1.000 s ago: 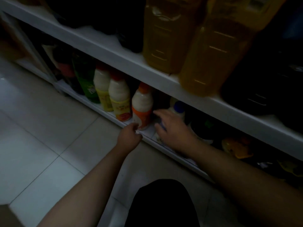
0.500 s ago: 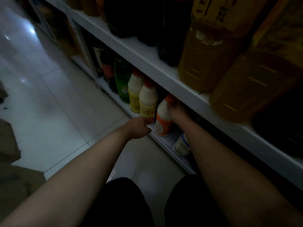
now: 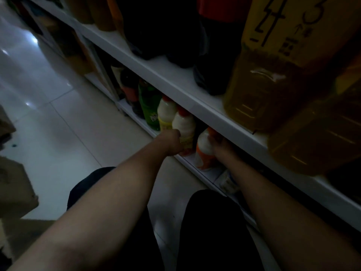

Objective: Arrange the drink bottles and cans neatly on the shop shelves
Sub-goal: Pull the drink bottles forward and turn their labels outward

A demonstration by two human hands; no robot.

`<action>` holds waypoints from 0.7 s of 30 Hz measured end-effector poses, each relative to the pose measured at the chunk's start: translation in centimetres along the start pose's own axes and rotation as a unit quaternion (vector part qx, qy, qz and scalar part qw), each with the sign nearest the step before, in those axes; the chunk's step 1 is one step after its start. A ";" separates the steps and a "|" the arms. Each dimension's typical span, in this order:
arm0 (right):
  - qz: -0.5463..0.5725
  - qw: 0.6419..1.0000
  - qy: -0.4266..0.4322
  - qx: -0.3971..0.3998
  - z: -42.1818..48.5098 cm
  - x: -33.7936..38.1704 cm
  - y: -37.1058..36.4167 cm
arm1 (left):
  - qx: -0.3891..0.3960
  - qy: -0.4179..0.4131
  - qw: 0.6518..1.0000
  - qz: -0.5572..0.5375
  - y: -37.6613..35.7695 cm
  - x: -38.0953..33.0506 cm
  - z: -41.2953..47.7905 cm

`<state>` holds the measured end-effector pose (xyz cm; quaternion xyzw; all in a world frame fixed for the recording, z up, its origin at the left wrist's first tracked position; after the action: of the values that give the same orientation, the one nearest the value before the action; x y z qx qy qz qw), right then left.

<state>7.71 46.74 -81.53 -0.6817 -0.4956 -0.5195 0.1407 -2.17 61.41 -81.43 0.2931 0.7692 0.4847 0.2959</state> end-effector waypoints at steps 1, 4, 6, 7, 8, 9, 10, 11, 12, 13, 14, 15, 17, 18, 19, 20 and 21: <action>-0.023 0.999 -0.024 -0.034 0.3 -0.3 0.0 | -0.021 0.005 0.999 -0.043 0.3 0.5 0.7; -0.077 0.982 -0.068 -0.161 0.6 -0.5 0.3 | -0.115 -0.004 0.990 -0.081 1.1 1.3 1.9; -0.013 0.988 -0.090 -0.124 1.2 -0.8 -0.2 | -0.153 -0.007 0.983 -0.105 1.9 1.8 2.8; 0.018 0.988 -0.104 -0.112 1.2 -0.7 -0.4 | -0.171 -0.020 0.979 -0.111 2.2 1.8 3.1; 0.037 0.986 -0.107 -0.122 1.3 -0.7 -0.5 | -0.188 -0.038 0.974 -0.120 2.4 1.7 3.2; 0.039 0.984 -0.105 -0.142 1.4 -0.7 -0.7 | -0.192 -0.059 0.972 -0.122 2.4 1.6 3.5; 0.033 0.982 -0.100 -0.157 1.5 -0.8 -0.8 | -0.192 -0.083 0.970 -0.122 2.4 1.4 3.9; 0.026 0.980 -0.096 -0.171 1.6 -0.8 -1.0 | -0.185 -0.105 0.971 -0.107 2.3 1.3 4.4; 0.026 0.977 -0.095 -0.186 1.7 -1.1 -1.2 | -0.169 -0.122 0.974 -0.093 2.1 1.1 4.8; 0.029 0.973 -0.093 -0.207 1.6 -1.4 -1.2 | -0.156 -0.129 0.976 -0.078 1.8 1.1 5.1; 0.027 0.968 -0.087 -0.235 1.5 -1.6 -1.1 | -0.155 -0.134 0.976 -0.068 1.7 1.3 5.5; 0.016 0.960 -0.081 -0.266 1.3 -1.8 -1.0 | -0.160 -0.137 0.976 -0.058 1.6 1.4 5.9; -0.018 0.941 -0.068 -0.330 0.9 -2.0 -1.0 | -0.159 -0.148 0.974 -0.060 1.4 1.9 6.7; -0.029 0.932 -0.059 -0.355 0.8 -2.0 -1.2 | -0.156 -0.158 0.972 -0.069 1.4 2.3 7.0; -0.029 0.927 -0.055 -0.371 0.8 -1.8 -1.5 | -0.156 -0.169 0.970 -0.074 1.4 2.6 7.3; -0.024 0.924 -0.055 -0.379 0.8 -1.6 -1.6 | -0.154 -0.179 0.969 -0.073 1.4 2.9 7.4; -0.023 0.923 -0.060 -0.381 0.9 -1.2 -1.8 | -0.150 -0.185 0.969 -0.064 1.4 3.1 7.4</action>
<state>6.75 47.53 -83.52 -0.7023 -0.2834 -0.6303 -0.1709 1.50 68.47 -83.34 0.2801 0.6369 0.5113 0.5044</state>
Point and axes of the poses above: each hand's wrist, its own z-axis towards the middle knuckle, its own y-axis out of the back of the hand, x = y × z, the point moved 4 cm from there along z, towards the middle knuckle, and after that the axes turned 8 degrees about z, right-handed, at the moved point
